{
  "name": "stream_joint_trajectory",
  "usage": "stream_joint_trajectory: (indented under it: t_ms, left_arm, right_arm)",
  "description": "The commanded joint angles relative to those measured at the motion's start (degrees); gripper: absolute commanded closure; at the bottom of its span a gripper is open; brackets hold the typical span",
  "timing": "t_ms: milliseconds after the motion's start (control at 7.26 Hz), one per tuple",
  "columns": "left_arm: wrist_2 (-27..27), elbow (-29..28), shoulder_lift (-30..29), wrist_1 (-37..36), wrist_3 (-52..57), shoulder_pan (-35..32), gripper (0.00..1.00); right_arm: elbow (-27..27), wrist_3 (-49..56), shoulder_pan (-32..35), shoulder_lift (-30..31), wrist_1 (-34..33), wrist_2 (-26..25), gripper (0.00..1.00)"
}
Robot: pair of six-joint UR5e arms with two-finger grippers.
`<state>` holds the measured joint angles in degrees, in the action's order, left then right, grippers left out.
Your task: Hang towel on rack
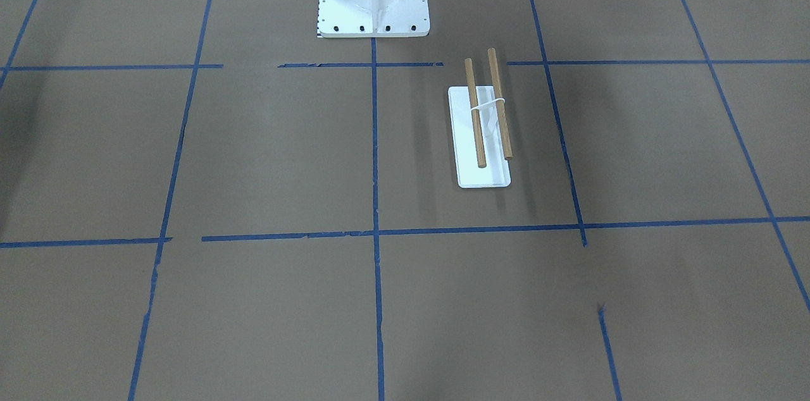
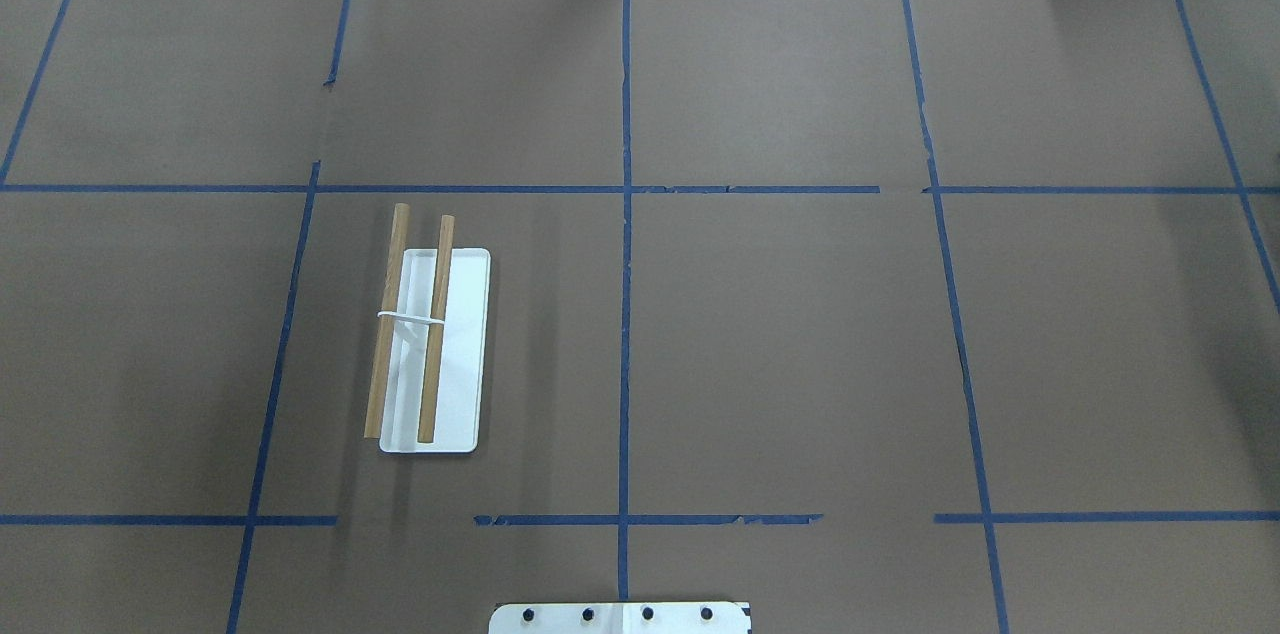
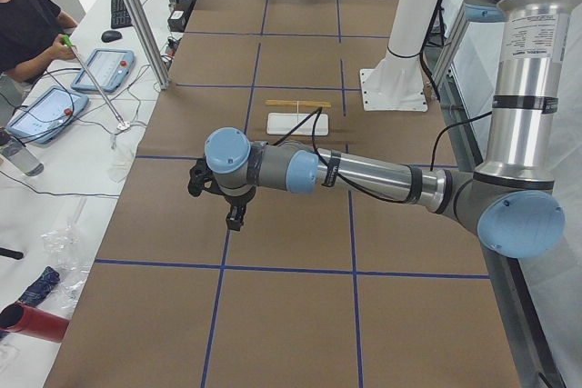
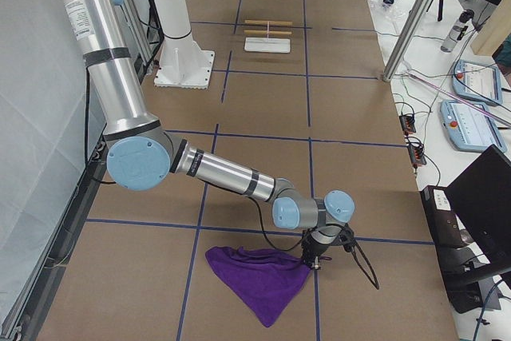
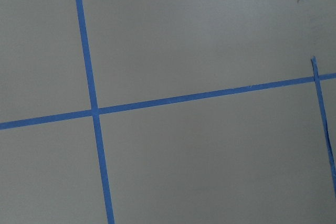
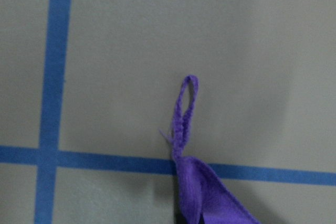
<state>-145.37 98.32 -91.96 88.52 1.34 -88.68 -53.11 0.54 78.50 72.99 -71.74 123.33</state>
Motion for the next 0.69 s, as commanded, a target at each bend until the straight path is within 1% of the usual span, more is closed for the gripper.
stream_joint_trajectory:
  t_ms: [0,138,275,413,551]
  left_arm:
    - [-0.17,-0.15,-0.06,-0.01,-0.29,0.00,0.00]
    - [-0.18,0.03,-0.06,1.03,-0.29,0.00,0.00]
    - [-0.26,-0.15,-0.06,2.61,-1.85,0.00,0.00]
    - [-0.26,0.20,-1.63,2.71,-5.26,0.09,0.00]
    - [-0.18,0.12,-3.30,5.06,-8.25,0.35,0.00]
  right_arm:
    - [-11.67,0.33,3.31,-0.57,-7.30,3.12,1.00]
    - [-25.07,0.77,3.50,0.91,-17.20,3.67,1.00]
    - [-37.21,-0.27,3.42,2.67,-24.95,3.59,1.00]
    - [-48.91,-0.63,3.42,2.86,-34.34,3.85,1.00]
    - [-58.07,-3.76,3.07,2.51,-40.00,5.24,1.00]
